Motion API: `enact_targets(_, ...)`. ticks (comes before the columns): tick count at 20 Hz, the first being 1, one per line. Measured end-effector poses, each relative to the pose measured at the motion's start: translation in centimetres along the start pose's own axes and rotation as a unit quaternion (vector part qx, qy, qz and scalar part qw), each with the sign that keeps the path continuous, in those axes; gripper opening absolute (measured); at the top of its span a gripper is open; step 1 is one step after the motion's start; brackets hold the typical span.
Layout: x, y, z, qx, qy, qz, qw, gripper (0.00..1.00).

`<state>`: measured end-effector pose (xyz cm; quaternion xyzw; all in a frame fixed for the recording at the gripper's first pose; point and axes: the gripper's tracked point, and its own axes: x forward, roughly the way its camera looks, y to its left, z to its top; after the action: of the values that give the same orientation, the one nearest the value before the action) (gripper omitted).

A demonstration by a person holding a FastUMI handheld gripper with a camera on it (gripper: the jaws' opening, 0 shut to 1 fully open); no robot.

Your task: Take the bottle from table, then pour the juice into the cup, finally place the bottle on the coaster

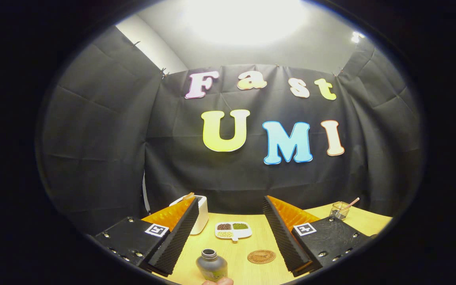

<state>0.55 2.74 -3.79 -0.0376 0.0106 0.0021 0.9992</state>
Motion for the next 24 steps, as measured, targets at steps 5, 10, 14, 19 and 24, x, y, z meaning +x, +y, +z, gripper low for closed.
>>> enact_targets(5, 0.5, 1.1, -3.1, 0.000, 0.018, -0.004, 1.000, 0.99)
enact_targets(10, 0.7, 2.4, -6.8, 0.006, 0.049, -0.005, 0.999, 0.99)
enact_targets(14, 0.7, 2.8, -9.5, 0.004, 0.070, -0.017, 0.997, 0.99)
enact_targets(19, 0.7, 3.2, -12.2, 0.008, 0.089, -0.023, 0.996, 0.99)
enact_targets(24, 0.6, 3.5, -15.4, 0.000, 0.120, -0.024, 0.992, 0.99)
